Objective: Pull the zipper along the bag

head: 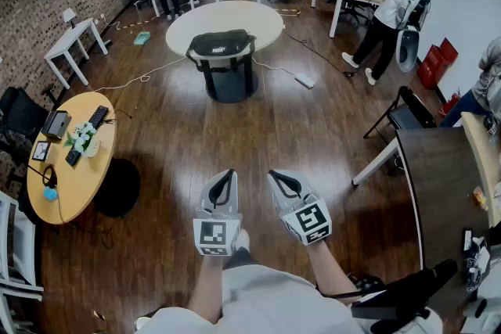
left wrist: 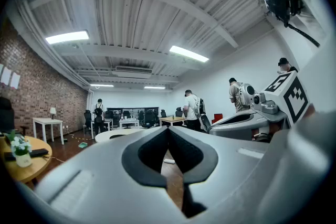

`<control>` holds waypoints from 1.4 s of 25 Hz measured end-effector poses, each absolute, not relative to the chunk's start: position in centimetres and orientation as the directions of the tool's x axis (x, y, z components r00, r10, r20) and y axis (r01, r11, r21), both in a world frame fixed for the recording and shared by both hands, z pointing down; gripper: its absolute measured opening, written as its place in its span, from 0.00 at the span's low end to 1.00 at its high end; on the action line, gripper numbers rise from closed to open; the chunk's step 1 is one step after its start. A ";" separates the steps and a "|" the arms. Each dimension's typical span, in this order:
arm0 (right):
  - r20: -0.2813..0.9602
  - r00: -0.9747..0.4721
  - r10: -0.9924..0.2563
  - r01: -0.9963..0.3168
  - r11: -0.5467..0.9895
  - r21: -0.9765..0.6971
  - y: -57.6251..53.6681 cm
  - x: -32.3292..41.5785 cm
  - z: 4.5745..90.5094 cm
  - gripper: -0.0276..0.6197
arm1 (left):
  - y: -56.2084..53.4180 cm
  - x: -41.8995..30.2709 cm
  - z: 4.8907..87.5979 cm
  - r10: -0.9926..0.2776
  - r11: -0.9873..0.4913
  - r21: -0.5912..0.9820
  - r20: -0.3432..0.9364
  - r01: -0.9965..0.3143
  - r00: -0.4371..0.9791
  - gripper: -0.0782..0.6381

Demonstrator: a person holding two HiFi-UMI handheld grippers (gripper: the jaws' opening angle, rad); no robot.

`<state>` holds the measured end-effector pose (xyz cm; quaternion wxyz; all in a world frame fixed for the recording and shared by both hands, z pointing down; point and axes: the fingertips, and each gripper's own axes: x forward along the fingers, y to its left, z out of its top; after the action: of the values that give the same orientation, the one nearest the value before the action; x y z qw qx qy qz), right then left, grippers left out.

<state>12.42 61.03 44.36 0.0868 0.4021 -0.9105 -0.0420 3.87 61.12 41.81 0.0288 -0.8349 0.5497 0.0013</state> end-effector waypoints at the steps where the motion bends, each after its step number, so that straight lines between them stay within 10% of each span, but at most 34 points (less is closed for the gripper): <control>1: 0.126 -0.657 -0.743 -0.728 0.669 0.151 59.1 11.3 43.9 0.03 | 59.4 2.9 41.5 -0.913 -0.405 -0.049 -0.029 -0.913 0.406 0.13; 19: 0.172 -0.655 -0.736 -0.734 0.674 0.086 32.0 0.2 46.5 0.03 | 34.1 -10.2 45.0 -0.924 -0.381 0.002 0.045 -0.925 0.380 0.13; 35: 0.086 -0.612 -0.786 -0.791 0.609 -0.066 -2.1 4.5 45.6 0.03 | 0.7 -5.3 44.1 -0.883 -0.468 -0.120 0.094 -0.875 0.460 0.13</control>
<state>4.47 -2.10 45.58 0.0243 0.4396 -0.8966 0.0487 -5.31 0.71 44.05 0.0271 -0.8539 0.5149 -0.0711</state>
